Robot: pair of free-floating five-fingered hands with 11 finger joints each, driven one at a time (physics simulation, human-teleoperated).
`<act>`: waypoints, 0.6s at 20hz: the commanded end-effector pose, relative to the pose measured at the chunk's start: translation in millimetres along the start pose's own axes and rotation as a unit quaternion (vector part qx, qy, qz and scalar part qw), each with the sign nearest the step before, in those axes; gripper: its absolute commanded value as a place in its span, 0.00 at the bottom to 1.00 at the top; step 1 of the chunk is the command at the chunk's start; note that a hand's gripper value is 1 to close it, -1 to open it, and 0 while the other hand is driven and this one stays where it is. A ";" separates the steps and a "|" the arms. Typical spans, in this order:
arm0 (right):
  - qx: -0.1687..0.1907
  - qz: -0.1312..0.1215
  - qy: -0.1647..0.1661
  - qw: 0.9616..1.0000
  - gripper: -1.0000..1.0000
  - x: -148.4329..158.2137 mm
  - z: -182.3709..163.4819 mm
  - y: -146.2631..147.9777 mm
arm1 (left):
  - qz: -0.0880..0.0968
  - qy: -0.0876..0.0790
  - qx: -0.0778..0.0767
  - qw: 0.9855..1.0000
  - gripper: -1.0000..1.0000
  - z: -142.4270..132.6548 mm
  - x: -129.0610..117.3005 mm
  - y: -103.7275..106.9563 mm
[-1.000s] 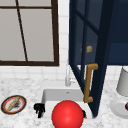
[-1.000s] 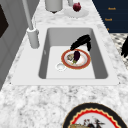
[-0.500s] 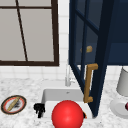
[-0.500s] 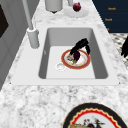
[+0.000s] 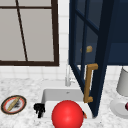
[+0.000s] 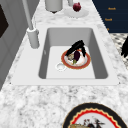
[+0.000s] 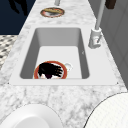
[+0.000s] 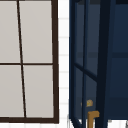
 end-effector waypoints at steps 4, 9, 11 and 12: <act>0.010 -0.009 0.012 1.000 0.00 0.5 37.2 12.3 | 0.000 0.000 0.000 1.000 0.50 0.0 0.0 0.0; 0.055 0.009 0.033 0.998 0.00 5.8 8.1 -3.1 | 0.000 0.000 0.000 1.000 0.50 0.0 0.0 0.0; 0.078 0.006 0.040 0.996 0.00 9.3 0.8 -6.2 | 0.000 0.000 0.000 1.000 0.50 0.0 0.0 0.0; 0.086 0.010 0.043 0.995 0.00 10.2 -0.6 -6.6 | 0.000 0.000 0.000 1.000 0.50 0.0 0.0 0.0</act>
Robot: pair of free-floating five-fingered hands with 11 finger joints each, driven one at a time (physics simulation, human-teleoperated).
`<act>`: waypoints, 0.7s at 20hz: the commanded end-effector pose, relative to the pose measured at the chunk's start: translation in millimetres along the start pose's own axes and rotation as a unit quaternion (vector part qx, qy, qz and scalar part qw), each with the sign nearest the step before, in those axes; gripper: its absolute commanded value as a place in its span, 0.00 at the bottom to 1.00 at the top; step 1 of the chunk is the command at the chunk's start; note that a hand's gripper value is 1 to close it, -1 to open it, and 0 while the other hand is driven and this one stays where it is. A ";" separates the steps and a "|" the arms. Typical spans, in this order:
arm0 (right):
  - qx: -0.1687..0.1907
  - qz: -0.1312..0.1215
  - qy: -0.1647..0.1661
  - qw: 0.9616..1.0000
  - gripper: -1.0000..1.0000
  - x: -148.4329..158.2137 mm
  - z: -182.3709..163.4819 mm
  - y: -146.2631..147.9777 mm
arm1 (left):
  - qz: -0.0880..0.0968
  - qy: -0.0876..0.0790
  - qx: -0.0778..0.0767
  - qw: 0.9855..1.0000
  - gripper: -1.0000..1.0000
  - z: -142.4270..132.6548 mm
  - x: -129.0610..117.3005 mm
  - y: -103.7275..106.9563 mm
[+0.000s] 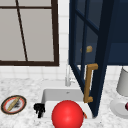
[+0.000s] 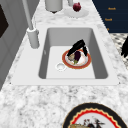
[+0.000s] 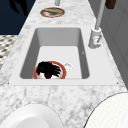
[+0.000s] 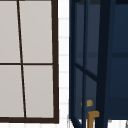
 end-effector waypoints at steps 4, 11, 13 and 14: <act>0.080 0.018 0.034 0.996 0.00 9.0 -21.3 -6.5 | 0.000 0.000 0.000 1.000 0.50 0.0 0.0 0.0; 0.038 0.000 0.040 0.998 1.00 21.0 -44.4 -19.4 | 0.000 0.000 0.000 1.000 0.50 0.0 0.0 0.0; 0.019 -0.003 0.036 0.999 1.00 18.6 -48.1 -22.1 | 0.000 0.000 0.000 1.000 0.50 0.0 0.0 0.0; 0.013 -0.004 0.036 0.999 1.00 18.1 -51.0 -23.9 | 0.000 0.000 0.000 1.000 0.50 0.0 0.0 0.0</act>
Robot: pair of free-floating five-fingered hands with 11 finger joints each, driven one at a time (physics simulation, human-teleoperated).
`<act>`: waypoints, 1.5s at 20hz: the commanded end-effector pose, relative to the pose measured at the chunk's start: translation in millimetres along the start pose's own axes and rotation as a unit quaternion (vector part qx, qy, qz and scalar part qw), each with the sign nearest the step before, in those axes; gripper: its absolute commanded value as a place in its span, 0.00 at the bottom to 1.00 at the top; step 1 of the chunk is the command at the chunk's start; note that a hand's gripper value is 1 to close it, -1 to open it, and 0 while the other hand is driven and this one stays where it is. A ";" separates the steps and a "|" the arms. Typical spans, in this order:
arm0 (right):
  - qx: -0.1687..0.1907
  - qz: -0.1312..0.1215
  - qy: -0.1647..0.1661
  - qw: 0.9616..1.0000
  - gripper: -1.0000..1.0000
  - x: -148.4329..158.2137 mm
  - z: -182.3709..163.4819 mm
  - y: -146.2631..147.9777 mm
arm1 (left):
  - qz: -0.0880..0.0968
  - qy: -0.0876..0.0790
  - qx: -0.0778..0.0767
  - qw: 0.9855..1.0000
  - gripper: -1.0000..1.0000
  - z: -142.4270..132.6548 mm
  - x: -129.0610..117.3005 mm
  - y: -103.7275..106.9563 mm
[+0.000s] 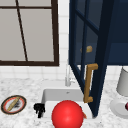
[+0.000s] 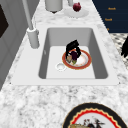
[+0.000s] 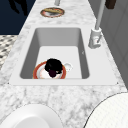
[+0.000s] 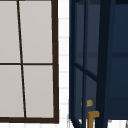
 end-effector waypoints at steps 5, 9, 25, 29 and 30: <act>0.009 0.005 0.010 1.000 1.00 2.4 -8.3 2.1 | 0.000 0.000 0.000 1.000 0.50 0.0 0.0 0.0; -0.014 0.003 0.006 1.000 1.00 2.3 15.2 -15.7 | 0.000 0.000 0.000 1.000 0.50 0.0 0.0 0.0; 0.002 0.022 0.018 1.000 1.00 13.3 72.5 -84.8 | 0.000 0.000 0.000 1.000 0.50 0.0 0.0 0.0; 0.003 0.027 0.021 0.999 1.00 16.5 93.2 -110.2 | 0.000 0.000 0.000 1.000 0.50 0.0 0.0 0.0; 0.003 0.029 0.021 0.999 1.00 15.0 99.9 -116.6 | 0.000 0.000 0.000 1.000 0.50 0.0 0.0 0.0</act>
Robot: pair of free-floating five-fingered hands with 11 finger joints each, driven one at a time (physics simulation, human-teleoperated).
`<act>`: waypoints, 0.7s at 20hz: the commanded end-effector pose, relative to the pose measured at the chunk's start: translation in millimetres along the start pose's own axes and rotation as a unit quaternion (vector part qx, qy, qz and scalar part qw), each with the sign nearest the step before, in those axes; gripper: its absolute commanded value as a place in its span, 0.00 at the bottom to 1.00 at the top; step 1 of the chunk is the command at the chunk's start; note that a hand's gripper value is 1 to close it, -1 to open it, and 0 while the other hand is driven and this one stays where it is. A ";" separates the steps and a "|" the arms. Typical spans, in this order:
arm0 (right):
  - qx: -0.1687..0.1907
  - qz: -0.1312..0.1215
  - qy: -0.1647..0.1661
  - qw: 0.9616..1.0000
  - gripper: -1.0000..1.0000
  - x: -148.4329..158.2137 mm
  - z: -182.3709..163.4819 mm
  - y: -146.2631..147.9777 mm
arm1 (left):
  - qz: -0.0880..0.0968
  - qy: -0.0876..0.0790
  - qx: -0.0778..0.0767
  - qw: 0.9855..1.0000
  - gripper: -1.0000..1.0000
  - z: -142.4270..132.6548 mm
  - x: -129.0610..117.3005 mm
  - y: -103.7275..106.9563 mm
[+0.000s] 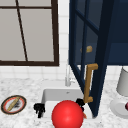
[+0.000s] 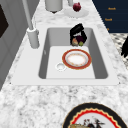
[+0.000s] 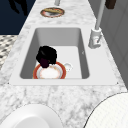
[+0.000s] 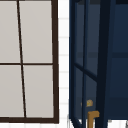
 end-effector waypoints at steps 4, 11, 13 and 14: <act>-0.010 0.020 0.006 1.000 1.00 -8.8 45.3 -43.2 | 0.000 0.000 0.000 1.000 0.50 0.0 0.0 0.0; -0.002 0.029 0.016 0.999 1.00 -17.3 87.2 -83.1 | 0.000 0.000 0.000 1.000 0.50 0.0 0.0 0.0; -0.002 0.033 0.019 0.999 1.00 -20.0 97.8 -95.0 | 0.000 0.000 0.000 1.000 0.50 0.0 0.0 0.0; -0.002 0.036 0.020 0.999 1.00 -19.8 102.0 -101.1 | 0.000 0.000 0.000 1.000 0.50 0.0 0.0 0.0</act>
